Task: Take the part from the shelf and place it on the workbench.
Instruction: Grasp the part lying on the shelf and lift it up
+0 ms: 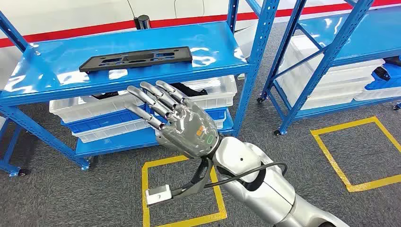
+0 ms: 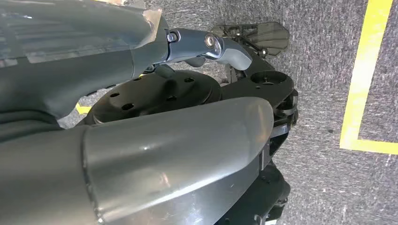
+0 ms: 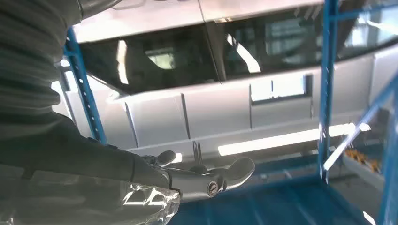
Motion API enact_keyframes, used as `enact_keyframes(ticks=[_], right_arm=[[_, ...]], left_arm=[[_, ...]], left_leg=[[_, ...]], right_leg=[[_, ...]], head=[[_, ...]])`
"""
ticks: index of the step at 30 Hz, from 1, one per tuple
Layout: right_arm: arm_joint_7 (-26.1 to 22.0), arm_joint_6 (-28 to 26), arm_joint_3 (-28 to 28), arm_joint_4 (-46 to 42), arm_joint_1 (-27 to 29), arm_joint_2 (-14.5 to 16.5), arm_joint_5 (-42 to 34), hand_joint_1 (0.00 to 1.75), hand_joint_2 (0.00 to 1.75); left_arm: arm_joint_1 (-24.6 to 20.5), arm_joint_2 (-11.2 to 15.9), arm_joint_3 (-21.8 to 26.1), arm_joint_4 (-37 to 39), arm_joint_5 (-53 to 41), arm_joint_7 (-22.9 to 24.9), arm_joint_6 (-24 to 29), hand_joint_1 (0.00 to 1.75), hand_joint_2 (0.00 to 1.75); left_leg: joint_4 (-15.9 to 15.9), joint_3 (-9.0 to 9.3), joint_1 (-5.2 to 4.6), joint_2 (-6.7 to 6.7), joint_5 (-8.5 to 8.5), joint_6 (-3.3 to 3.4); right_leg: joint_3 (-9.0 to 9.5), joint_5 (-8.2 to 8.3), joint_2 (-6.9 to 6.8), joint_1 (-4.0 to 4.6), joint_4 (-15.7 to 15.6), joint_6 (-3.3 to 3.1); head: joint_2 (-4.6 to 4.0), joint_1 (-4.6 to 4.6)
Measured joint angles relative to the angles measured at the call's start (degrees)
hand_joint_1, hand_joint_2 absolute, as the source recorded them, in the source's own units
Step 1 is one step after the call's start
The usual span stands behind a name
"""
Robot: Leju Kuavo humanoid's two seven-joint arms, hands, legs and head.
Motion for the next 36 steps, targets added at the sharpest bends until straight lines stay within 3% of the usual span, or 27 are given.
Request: enact_keyframes(ticks=[19, 25, 29, 34, 36], right_arm=[[3.2, -1.5, 5.1, 8.4, -1.2, 0.3, 1.9, 0.00, 1.75], [8.5, -2.9, 3.5, 12.0, -1.4, 0.8, 4.3, 0.00, 1.75], [9.5, -3.5, 1.5, 15.0, -2.0, 1.1, 4.9, 0.00, 1.75], [9.7, -3.8, -0.2, 17.2, -2.4, 1.4, 4.8, 0.00, 1.75], [9.6, -3.9, -0.6, 17.8, -2.7, 1.5, 4.6, 0.00, 1.75]], left_arm=[[-0.5, -0.3, 0.0, -0.3, 0.1, -0.4, 0.9, 0.00, 0.00], [-0.6, -0.4, -0.2, -0.4, 0.0, -0.4, 3.1, 0.00, 0.00], [-0.6, -0.5, -0.3, -0.4, 0.0, 0.3, 4.1, 0.00, 0.00], [-0.6, -0.5, -0.4, -0.4, 0.2, 0.7, 4.4, 0.00, 0.00], [-0.6, -0.5, -0.4, -0.4, 0.4, 0.9, 4.5, 0.00, 0.00]], left_leg=[[0.0, 0.00, 0.00, 0.00, 0.00, 0.00], [0.0, 0.00, 0.00, 0.00, 0.00, 0.00], [0.3, -0.16, -0.04, -0.04, -0.04, 0.05], [0.8, -0.59, -0.07, -0.09, -0.35, 0.55], [0.7, -0.78, -0.07, -0.10, -0.37, 1.04]], right_leg=[[-0.01, 0.00, 0.00, 0.00, 0.0, 0.00], [0.00, 0.00, 0.00, 0.00, 0.0, 0.00], [-0.04, 0.10, -0.01, -0.18, 0.0, 0.13], [-0.09, 0.24, -0.02, -0.23, -0.1, 0.42], [-0.07, 0.77, -0.01, -0.16, 0.3, 1.01]], head=[[0.00, 0.00], [0.00, 0.00], [0.00, -0.01], [0.00, -0.01], [0.00, -0.01]])
